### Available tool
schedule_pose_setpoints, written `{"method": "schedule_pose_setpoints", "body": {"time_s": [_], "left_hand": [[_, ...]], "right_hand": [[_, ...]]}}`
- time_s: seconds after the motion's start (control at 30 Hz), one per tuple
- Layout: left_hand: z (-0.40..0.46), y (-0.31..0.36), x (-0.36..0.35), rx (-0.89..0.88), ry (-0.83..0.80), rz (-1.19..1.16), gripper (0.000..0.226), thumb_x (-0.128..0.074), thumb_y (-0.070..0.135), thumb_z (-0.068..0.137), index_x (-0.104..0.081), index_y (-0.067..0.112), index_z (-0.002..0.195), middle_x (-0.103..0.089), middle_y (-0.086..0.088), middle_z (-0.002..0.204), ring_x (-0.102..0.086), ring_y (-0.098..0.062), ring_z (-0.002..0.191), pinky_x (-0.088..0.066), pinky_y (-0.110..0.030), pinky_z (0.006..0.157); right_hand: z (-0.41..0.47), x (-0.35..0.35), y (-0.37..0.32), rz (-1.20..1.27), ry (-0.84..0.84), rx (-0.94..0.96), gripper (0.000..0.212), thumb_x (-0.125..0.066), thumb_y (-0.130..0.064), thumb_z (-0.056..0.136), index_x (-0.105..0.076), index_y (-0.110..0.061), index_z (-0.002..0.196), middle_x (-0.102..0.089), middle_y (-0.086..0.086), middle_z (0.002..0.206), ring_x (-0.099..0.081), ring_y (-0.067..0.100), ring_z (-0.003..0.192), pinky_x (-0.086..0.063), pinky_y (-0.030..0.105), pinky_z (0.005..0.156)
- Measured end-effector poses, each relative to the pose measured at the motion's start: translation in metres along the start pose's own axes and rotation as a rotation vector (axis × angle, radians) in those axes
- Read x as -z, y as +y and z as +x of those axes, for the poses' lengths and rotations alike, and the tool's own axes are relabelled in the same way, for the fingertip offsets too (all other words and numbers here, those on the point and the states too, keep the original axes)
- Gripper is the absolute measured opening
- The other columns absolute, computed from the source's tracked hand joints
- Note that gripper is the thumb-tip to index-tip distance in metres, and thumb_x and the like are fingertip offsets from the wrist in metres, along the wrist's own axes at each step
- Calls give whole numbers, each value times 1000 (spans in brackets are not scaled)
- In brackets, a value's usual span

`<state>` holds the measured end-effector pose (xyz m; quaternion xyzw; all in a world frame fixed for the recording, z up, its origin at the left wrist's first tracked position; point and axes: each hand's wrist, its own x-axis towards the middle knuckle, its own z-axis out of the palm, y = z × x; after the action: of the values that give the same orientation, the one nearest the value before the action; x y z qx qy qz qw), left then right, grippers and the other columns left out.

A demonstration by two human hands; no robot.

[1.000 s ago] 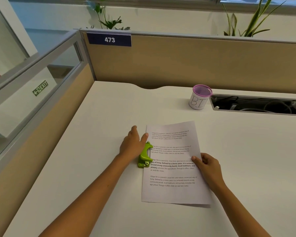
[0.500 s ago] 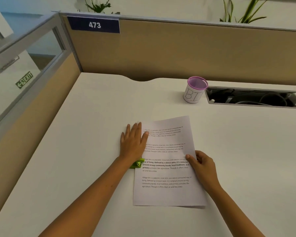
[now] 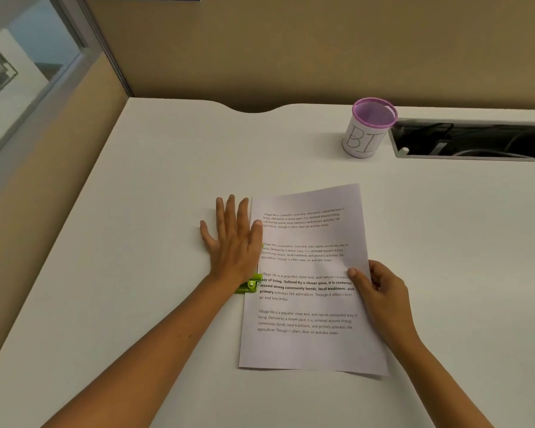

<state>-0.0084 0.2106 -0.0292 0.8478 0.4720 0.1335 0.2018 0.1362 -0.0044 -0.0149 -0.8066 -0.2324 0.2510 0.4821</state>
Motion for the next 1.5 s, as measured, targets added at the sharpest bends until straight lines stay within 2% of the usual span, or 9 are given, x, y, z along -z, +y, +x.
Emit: {"method": "schedule_pose_setpoints", "body": {"time_s": [0.43, 0.67, 0.77, 0.87, 0.93, 1.13, 1.37, 1.43, 1.5], "left_hand": [[2, 3, 4, 21, -100, 40, 52, -13, 43, 99, -4, 32, 148, -4, 5, 160, 3, -12, 146, 10, -55, 112], [2, 11, 13, 19, -117, 99, 56, -13, 45, 98, -6, 25, 149, -13, 1, 159, -9, -16, 146, 5, -55, 113], [0, 17, 20, -27, -106, 145, 57, -15, 45, 98, -11, 19, 148, -25, -4, 156, -22, -21, 143, -4, -56, 113], [-7, 22, 28, -39, -94, 120, 57, -21, 43, 99, -15, 13, 147, -36, -9, 150, -35, -25, 136, -21, -54, 110], [-14, 22, 34, -32, -82, 79, 57, -26, 41, 98, -17, 11, 146, -43, -11, 144, -44, -28, 128, -30, -52, 104], [-43, 16, 50, -48, 45, -11, 55, -37, 35, 97, -24, 7, 143, -45, -15, 141, -45, -30, 126, -34, -48, 103], [-68, 42, 70, -74, 46, -321, 71, -52, 44, 90, -20, 13, 145, -31, -9, 152, -34, -29, 137, -29, -46, 112], [-73, 56, 75, -20, -114, -532, 85, -61, 47, 84, -12, 17, 147, -28, -3, 154, -32, -25, 138, -30, -46, 112], [-76, 71, 86, 115, -388, -989, 90, -69, 43, 80, -16, 20, 148, -40, 0, 148, -44, -24, 131, -36, -42, 108]], "right_hand": [[1, 1, 0, 10, 8, 18, 14, -61, -32, 89, -63, -22, 80, -71, -1, 73, -67, 23, 65, -55, 36, 57], [-4, 2, -6, 19, -8, 35, 11, -62, -40, 87, -62, -28, 87, -73, -8, 81, -70, 8, 67, -54, 20, 54], [-6, 1, -7, 1, -11, 34, 10, -63, -34, 88, -63, -25, 92, -72, -8, 87, -70, 10, 70, -58, 27, 60], [-8, 2, -8, 1, -23, 21, 12, -62, -32, 88, -63, -23, 96, -72, -6, 90, -71, 15, 74, -60, 34, 65], [-7, 4, -10, 9, -38, 9, 12, -63, -32, 87, -63, -23, 95, -73, -5, 90, -71, 15, 72, -60, 31, 62], [-7, 26, -7, 126, -95, -79, 11, -63, -25, 88, -65, -17, 95, -75, 5, 90, -74, 20, 72, -60, 36, 63], [-26, 76, -7, 317, -32, -93, 12, -66, -23, 86, -68, -18, 97, -76, 5, 91, -74, 25, 75, -58, 34, 60], [-33, 88, -18, 432, -68, -63, 10, -67, -21, 86, -69, -21, 96, -76, 7, 95, -74, 27, 80, -58, 33, 61], [-40, 98, -35, 522, -114, -14, 15, -66, -23, 86, -69, -20, 101, -74, 9, 103, -72, 28, 88, -58, 34, 65]]}}
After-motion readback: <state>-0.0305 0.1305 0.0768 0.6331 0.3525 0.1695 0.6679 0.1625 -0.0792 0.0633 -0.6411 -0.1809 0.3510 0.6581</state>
